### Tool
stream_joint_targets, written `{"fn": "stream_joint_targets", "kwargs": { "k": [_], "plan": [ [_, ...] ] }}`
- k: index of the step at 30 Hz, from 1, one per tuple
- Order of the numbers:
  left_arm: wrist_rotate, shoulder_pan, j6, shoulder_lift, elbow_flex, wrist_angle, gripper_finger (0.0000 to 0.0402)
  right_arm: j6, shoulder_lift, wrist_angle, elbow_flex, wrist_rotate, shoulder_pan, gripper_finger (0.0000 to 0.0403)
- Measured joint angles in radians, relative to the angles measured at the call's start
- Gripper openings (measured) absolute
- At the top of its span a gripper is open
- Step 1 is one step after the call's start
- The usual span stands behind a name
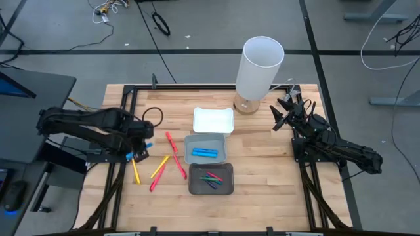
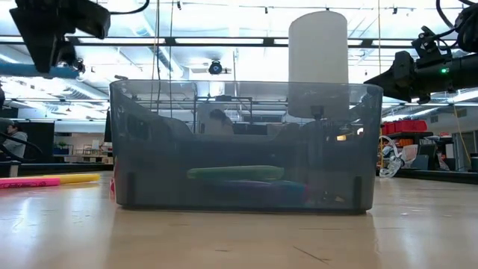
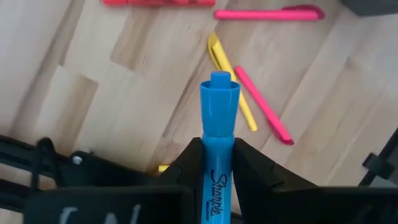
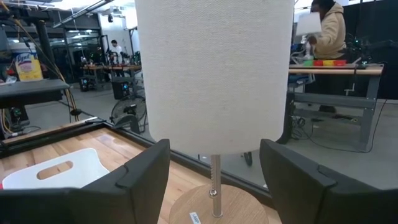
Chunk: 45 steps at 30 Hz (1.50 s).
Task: Pick & Place Markers
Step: Put the blue highlighter pen into the gray bin
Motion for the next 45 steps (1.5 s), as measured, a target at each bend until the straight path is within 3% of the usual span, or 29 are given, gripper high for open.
{"fn": "stream_joint_targets", "kwargs": {
  "k": [12,20,31,45],
  "plan": [
    [0.006,0.000,0.062,0.003,0.044,-0.038,0.0065,0.000,0.000,0.000,0.000,0.000,0.000,0.0251],
    [-0.027,0.002,0.127,0.070,0.090,-0.079,0.0065,0.000,0.000,0.000,0.000,0.000,0.000,0.0251],
    [-0.058,0.037,0.244,0.224,0.214,-0.079,0.0065,0.000,0.000,0.000,0.000,0.000,0.000,0.0251],
    [-0.092,0.097,0.377,0.509,0.500,-0.078,0.0065,0.000,0.000,0.000,0.000,0.000,0.000,0.0251]
  ]
}}
